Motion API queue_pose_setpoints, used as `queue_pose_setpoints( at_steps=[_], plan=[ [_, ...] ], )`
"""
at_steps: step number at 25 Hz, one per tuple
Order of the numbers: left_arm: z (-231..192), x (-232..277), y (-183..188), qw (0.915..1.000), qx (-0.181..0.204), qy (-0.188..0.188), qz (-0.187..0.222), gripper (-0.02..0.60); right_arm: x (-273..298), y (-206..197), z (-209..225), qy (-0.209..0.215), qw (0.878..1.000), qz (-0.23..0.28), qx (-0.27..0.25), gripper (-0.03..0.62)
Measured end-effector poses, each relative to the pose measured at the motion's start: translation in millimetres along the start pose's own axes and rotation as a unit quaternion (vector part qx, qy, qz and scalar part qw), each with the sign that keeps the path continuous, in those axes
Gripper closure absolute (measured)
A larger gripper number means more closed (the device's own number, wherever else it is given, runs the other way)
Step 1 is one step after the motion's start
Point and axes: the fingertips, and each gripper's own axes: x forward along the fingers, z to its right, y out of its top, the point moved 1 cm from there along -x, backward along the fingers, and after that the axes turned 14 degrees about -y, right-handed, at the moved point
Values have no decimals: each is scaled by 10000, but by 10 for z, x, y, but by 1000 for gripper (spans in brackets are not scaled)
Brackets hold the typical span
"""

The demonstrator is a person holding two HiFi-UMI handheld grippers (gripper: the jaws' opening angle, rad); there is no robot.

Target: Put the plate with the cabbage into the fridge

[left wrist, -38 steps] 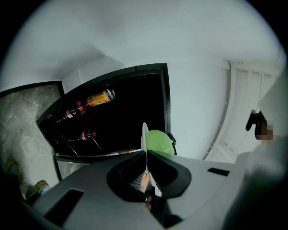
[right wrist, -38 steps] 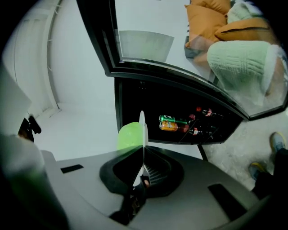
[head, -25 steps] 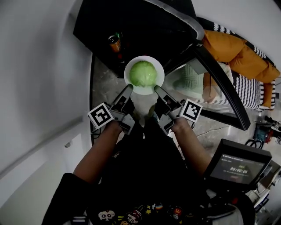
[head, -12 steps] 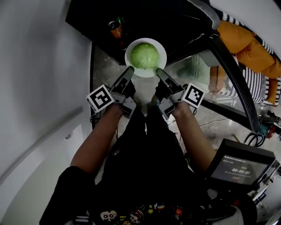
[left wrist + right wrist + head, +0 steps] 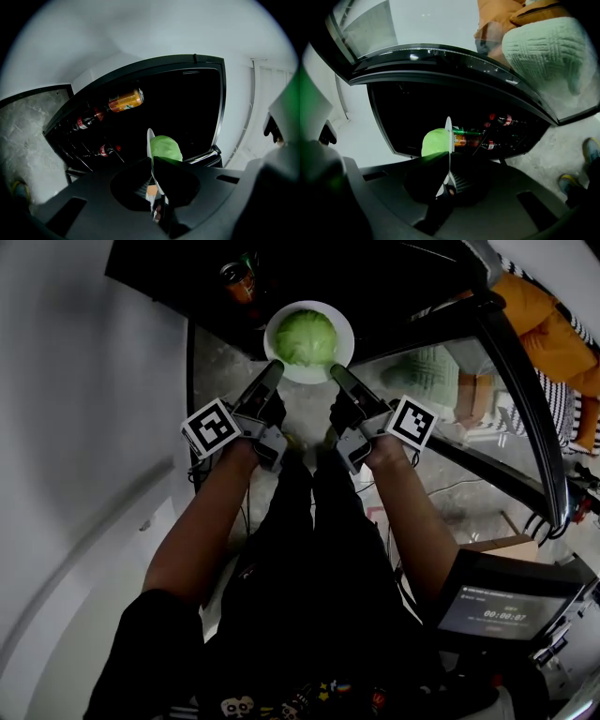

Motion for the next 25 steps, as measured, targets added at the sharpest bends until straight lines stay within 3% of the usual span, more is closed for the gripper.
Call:
queue_pose_setpoints(
  at_steps=[17, 25],
  plan=[
    [52, -21, -7, 9996, 154, 228, 88, 570, 6, -23, 31, 210, 9997, -90, 103, 577],
    [78, -10, -12, 9997, 88, 105, 210, 571, 8, -16, 14, 270, 9996, -43, 56, 577]
  ],
)
